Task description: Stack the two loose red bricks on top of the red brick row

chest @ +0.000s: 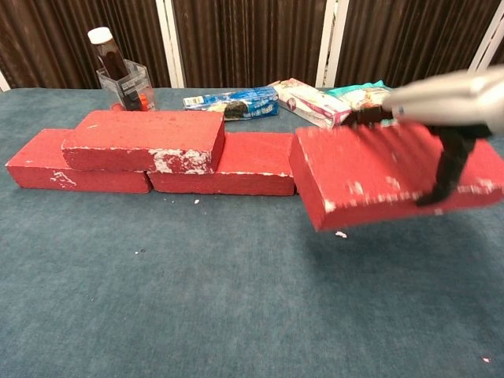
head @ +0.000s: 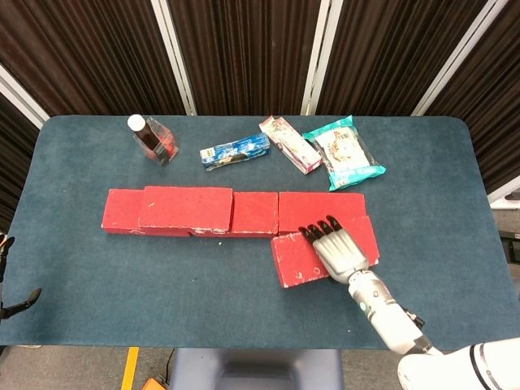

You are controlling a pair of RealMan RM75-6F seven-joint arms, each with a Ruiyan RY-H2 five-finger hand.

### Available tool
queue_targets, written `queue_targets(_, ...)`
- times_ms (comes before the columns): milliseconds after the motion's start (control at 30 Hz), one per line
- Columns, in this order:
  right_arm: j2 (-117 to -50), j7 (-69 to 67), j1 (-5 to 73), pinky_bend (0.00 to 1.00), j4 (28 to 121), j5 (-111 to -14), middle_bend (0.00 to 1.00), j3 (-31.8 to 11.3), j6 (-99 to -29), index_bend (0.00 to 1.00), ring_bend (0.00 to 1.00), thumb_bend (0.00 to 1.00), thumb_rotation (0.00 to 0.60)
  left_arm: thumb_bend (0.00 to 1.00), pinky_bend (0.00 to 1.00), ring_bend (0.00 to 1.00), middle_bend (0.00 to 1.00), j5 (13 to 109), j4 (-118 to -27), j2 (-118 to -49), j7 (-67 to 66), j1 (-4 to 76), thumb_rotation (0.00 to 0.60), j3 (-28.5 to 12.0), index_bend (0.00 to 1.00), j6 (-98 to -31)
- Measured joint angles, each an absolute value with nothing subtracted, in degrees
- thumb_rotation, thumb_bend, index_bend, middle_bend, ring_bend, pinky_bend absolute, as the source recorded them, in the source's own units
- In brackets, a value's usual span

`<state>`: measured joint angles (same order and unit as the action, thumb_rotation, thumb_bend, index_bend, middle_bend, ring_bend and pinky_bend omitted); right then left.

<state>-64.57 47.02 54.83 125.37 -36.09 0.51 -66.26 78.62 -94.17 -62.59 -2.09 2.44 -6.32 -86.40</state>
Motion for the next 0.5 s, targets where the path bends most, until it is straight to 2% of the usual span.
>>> queue_targets(267, -63.7, 50.9, 61.8, 0.0, 122.7, -22.0, 0.27, -6.4, -66.6, 0.21, 0.19, 0.32, 0.6, 0.2, 0.0, 0.0, 0.0, 78.7, -94.3, -62.8, -2.7, 2.6, 0.6, -6.2, 0.0, -86.4)
queue_targets(500, -65.0, 52.3, 66.6, 0.0, 115.9, -13.1, 0.28, -9.1, -62.7, 0.21, 0.2, 0.33, 0.6, 0.2, 0.0, 0.0, 0.0, 78.8, -93.8, -63.1, -2.9, 2.5, 0.6, -6.4, 0.0, -87.2)
